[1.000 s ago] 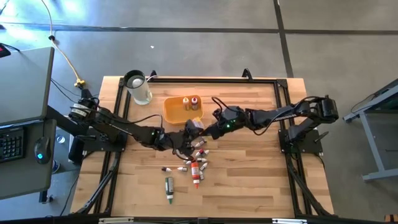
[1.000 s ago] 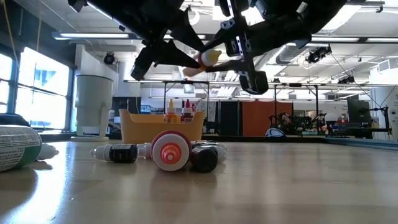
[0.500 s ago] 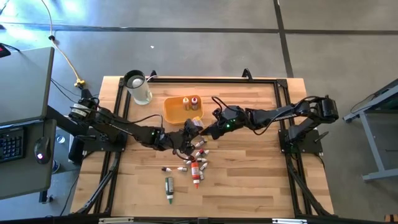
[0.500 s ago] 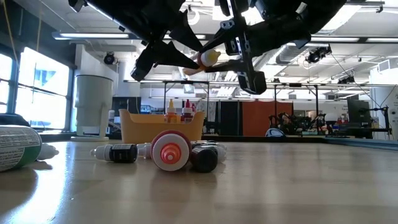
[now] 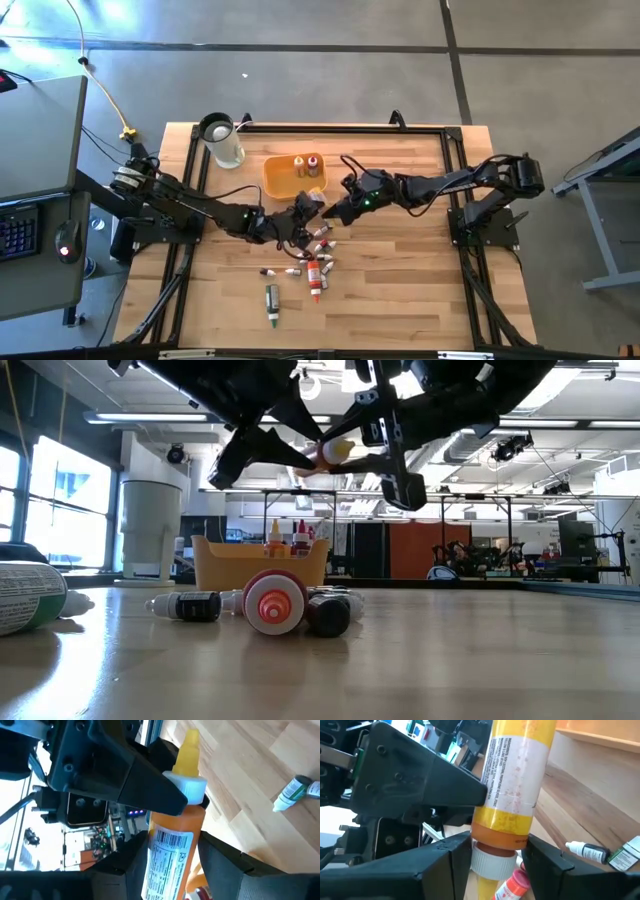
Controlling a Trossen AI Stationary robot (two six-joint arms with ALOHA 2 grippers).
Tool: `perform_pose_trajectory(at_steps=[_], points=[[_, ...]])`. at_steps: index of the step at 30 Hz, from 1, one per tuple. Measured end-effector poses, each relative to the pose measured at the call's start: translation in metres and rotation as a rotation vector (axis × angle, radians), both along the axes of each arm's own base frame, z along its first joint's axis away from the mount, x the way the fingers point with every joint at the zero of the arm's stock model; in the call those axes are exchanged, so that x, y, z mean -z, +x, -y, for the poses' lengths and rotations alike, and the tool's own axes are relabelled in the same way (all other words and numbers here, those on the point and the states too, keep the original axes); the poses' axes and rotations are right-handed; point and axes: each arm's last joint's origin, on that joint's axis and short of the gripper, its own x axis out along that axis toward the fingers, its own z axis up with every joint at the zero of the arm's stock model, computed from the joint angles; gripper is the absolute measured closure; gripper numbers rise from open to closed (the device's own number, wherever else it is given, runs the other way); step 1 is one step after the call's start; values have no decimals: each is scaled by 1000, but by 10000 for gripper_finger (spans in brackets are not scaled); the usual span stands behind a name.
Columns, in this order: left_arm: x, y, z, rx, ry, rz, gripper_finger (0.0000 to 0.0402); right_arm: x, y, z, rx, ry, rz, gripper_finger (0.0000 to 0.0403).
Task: Pick & Place food coloring
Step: Put the large yellow food coloring bottle into the yellow bin
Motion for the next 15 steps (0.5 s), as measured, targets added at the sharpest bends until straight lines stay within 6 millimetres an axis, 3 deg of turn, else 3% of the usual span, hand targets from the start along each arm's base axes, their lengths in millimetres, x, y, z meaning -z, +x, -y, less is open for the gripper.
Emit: perform_pose_trajectory(at_steps=[11,15], points=[[0,0,-1,3,0,-2,160,-2,1,-2,-21,6,21,251],[0,1,0,21,-14,4,153,-3,1,-2,-17,0,29,251]])
